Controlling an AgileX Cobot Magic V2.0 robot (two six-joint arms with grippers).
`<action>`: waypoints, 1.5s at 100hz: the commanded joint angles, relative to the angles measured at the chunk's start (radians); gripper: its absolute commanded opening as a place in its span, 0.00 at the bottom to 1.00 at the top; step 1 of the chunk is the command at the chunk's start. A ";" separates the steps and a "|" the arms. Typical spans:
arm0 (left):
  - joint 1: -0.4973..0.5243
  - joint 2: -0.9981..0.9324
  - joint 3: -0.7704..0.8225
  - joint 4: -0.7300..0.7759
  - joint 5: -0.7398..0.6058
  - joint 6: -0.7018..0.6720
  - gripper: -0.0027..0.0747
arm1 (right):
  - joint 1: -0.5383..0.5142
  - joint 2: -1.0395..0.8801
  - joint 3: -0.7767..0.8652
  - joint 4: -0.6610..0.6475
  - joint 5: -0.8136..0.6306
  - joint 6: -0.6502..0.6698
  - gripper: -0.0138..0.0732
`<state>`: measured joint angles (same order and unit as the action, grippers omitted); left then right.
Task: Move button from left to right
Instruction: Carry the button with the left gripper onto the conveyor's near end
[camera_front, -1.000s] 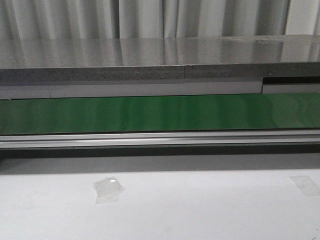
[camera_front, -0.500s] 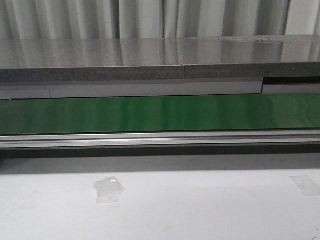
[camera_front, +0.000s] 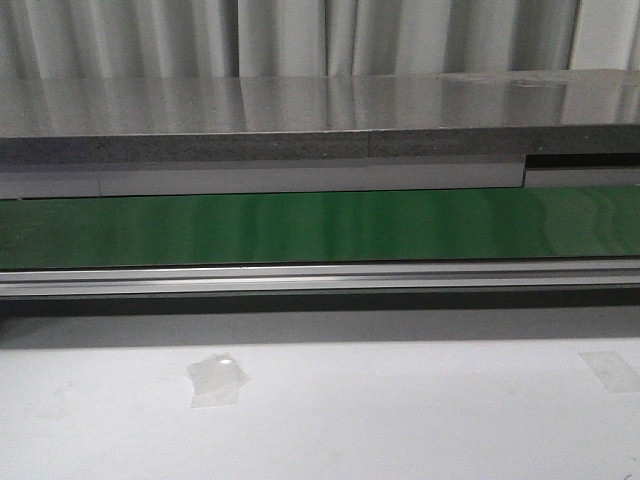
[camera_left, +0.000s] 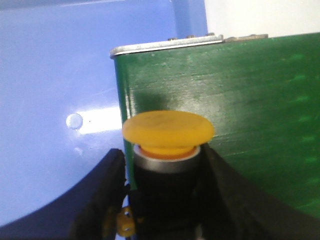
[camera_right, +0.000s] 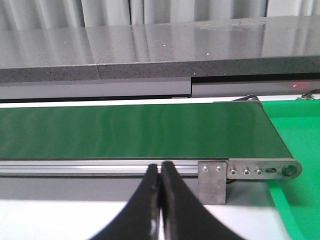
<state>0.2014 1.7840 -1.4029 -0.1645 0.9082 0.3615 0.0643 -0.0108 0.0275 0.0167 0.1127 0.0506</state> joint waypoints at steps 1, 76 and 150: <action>-0.005 -0.050 -0.016 -0.017 -0.032 0.002 0.11 | 0.001 -0.013 -0.015 0.000 -0.080 -0.002 0.08; -0.007 -0.048 0.036 -0.096 -0.104 0.042 0.48 | 0.001 -0.013 -0.015 0.000 -0.080 -0.002 0.08; -0.007 -0.105 0.036 -0.315 -0.106 0.191 0.64 | 0.001 -0.013 -0.015 0.000 -0.080 -0.002 0.08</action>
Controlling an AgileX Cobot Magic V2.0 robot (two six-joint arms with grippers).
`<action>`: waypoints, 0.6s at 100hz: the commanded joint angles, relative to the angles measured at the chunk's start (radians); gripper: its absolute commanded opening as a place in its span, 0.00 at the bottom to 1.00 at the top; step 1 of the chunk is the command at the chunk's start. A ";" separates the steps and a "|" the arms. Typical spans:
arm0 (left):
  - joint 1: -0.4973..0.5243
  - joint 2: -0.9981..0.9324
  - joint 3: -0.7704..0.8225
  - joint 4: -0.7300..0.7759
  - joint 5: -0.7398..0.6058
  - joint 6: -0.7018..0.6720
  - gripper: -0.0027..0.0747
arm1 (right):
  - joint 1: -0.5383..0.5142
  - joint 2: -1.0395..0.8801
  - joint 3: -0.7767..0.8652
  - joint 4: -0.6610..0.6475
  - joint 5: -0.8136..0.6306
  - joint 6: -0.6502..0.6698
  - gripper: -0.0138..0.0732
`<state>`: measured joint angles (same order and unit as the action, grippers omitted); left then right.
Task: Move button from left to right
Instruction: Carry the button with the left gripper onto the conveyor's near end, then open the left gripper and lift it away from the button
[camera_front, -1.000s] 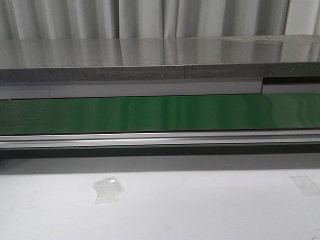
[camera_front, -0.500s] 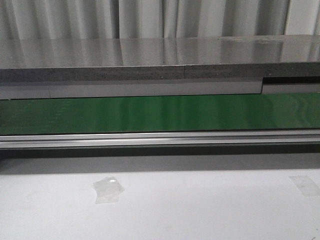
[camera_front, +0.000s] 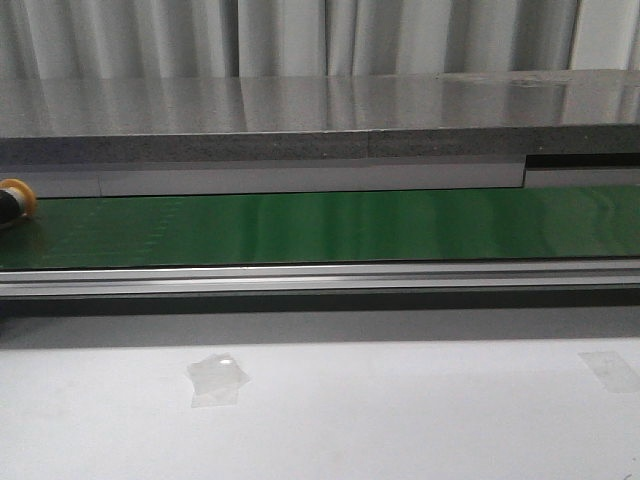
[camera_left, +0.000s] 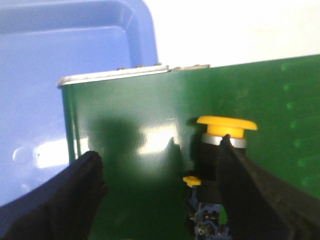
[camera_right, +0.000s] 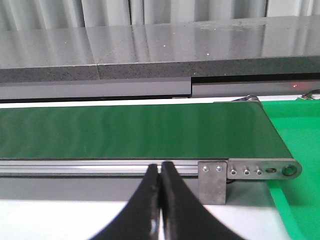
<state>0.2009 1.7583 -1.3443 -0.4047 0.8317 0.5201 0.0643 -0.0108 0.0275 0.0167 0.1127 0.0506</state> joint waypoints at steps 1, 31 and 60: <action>-0.007 -0.086 -0.023 -0.075 -0.030 0.033 0.64 | 0.001 -0.013 -0.015 0.000 -0.080 -0.002 0.08; -0.007 -0.252 -0.023 -0.073 -0.034 0.035 0.64 | 0.001 -0.013 -0.015 0.000 -0.080 -0.002 0.08; -0.025 -0.518 0.134 -0.081 -0.257 0.055 0.64 | 0.001 -0.013 -0.015 0.000 -0.080 -0.002 0.08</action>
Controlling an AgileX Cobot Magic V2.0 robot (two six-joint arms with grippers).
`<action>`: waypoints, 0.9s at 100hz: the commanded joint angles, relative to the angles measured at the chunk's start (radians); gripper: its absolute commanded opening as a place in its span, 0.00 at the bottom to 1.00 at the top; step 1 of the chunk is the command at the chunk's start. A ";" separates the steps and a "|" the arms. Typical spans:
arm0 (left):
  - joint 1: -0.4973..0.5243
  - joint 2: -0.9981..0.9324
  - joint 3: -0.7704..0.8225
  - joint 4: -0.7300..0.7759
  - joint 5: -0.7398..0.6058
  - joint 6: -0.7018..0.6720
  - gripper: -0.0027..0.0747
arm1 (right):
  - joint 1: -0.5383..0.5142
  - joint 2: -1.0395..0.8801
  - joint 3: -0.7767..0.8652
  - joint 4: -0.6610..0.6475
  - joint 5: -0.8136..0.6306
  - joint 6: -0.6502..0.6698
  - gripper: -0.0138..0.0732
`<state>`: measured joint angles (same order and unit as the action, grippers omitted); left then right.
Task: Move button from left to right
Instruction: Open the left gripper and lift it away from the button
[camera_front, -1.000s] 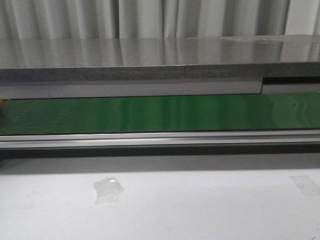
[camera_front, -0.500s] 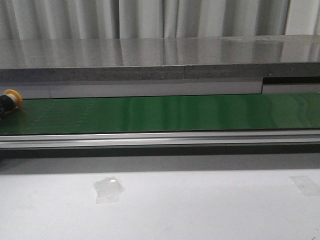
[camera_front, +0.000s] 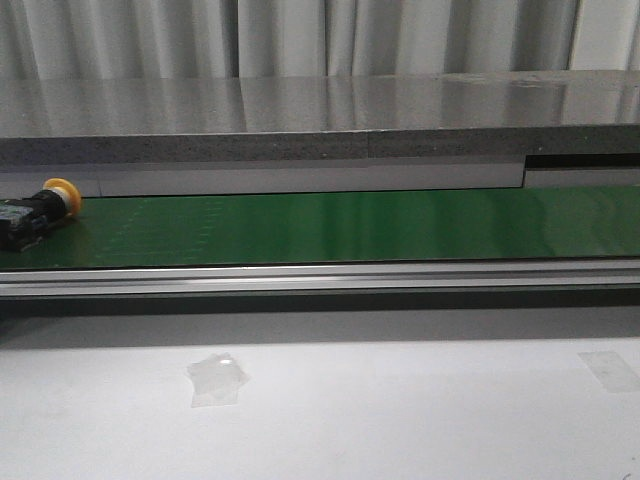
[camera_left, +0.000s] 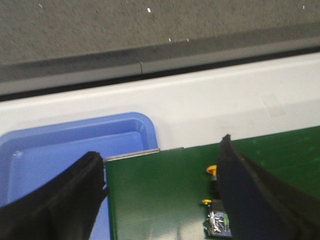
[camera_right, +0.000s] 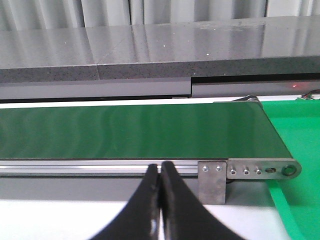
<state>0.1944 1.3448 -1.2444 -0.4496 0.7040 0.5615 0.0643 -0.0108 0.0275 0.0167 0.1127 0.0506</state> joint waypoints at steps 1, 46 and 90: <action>-0.021 -0.112 0.042 -0.036 -0.138 0.015 0.64 | 0.001 -0.013 -0.015 0.000 -0.080 -0.002 0.08; -0.268 -0.542 0.525 -0.021 -0.585 0.045 0.64 | 0.001 -0.013 -0.015 0.000 -0.080 -0.002 0.08; -0.236 -0.919 0.803 -0.056 -0.607 0.014 0.64 | 0.001 -0.013 -0.015 0.000 -0.080 -0.002 0.08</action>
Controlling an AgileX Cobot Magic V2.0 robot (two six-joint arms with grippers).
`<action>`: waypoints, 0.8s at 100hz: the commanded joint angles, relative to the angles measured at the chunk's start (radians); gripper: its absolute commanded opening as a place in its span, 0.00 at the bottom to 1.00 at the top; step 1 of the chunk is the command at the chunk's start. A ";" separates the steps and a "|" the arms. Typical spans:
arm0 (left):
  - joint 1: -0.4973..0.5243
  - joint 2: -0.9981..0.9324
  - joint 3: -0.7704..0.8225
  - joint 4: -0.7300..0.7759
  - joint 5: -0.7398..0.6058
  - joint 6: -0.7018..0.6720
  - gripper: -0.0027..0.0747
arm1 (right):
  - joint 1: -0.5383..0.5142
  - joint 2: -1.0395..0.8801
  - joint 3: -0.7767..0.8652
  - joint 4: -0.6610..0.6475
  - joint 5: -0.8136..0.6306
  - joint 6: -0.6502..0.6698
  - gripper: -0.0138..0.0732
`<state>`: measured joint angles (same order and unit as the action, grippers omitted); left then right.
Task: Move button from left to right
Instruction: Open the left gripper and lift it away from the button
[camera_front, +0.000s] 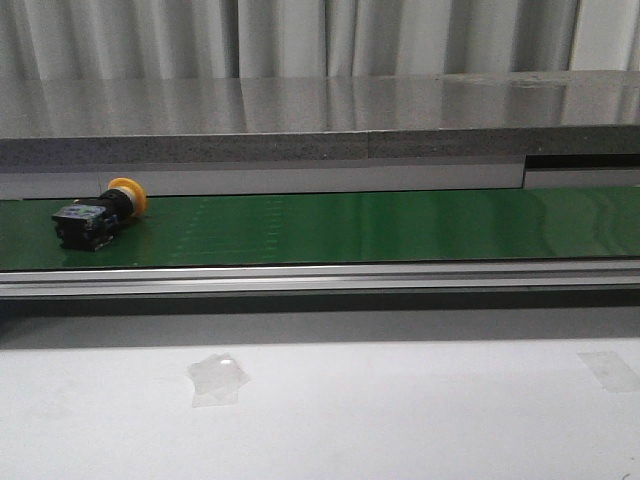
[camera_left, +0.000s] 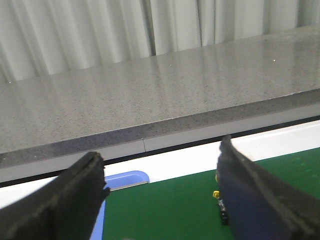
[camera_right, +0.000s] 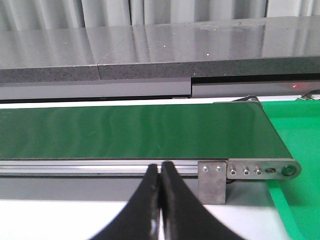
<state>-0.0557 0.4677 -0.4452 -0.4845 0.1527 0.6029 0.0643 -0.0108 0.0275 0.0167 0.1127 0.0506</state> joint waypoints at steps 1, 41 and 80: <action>0.017 -0.052 0.012 -0.021 -0.056 -0.034 0.64 | 0.001 -0.013 -0.015 0.000 -0.080 -0.002 0.08; 0.104 -0.194 0.114 -0.021 -0.063 -0.063 0.63 | 0.001 -0.013 -0.015 0.000 -0.080 -0.002 0.08; 0.104 -0.194 0.114 -0.021 -0.063 -0.061 0.45 | 0.001 -0.013 -0.015 0.000 -0.080 -0.002 0.08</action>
<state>0.0442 0.2663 -0.3033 -0.4903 0.1568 0.5528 0.0643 -0.0108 0.0275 0.0167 0.1127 0.0506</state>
